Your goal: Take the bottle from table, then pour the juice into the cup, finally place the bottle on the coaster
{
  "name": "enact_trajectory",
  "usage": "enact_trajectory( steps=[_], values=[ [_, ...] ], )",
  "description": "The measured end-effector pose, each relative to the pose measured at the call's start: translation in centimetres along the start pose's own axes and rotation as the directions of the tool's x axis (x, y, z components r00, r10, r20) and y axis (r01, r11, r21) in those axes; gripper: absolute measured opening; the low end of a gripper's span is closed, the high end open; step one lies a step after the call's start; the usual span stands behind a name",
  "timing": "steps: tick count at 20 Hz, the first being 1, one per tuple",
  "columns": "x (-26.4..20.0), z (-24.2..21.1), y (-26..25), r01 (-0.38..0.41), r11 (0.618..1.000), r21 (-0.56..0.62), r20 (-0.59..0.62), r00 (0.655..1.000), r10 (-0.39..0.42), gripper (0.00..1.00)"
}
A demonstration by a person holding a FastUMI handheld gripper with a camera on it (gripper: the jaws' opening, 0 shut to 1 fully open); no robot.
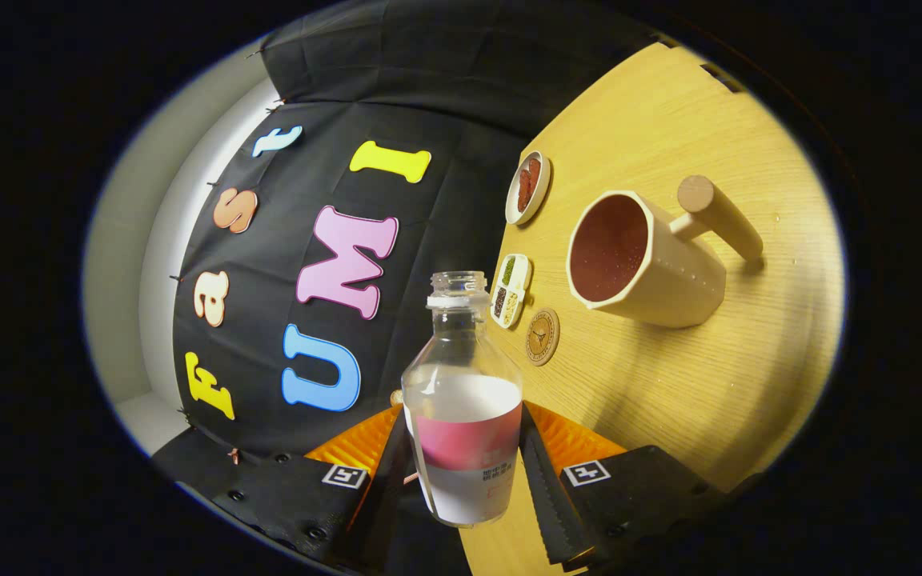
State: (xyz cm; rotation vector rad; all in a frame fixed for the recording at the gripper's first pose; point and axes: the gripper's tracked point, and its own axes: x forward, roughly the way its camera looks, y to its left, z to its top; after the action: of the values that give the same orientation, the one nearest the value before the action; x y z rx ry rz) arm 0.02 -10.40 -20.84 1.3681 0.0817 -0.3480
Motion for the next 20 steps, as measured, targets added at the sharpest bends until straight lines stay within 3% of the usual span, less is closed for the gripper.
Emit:
enact_trajectory(
  steps=[20],
  values=[
    [0.9, 1.8, -2.3, 0.037, 0.96, 0.276, 0.013, 0.999, -0.042, 0.74]
  ],
)
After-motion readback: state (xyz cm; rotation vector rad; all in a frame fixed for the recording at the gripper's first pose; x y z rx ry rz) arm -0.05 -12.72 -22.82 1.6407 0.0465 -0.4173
